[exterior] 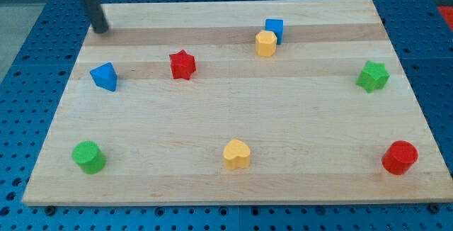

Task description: Place the blue triangle at the left side of the red star

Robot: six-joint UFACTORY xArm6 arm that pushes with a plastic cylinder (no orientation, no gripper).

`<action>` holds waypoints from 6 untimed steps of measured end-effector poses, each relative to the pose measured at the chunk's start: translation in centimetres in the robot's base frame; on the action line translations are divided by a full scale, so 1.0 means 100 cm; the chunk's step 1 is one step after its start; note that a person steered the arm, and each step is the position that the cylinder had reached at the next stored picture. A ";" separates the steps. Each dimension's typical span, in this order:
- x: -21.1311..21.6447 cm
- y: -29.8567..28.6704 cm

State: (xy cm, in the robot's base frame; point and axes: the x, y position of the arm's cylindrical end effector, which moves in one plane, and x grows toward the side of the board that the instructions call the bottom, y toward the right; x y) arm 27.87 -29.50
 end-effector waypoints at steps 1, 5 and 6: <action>0.009 -0.010; 0.126 -0.005; 0.151 0.038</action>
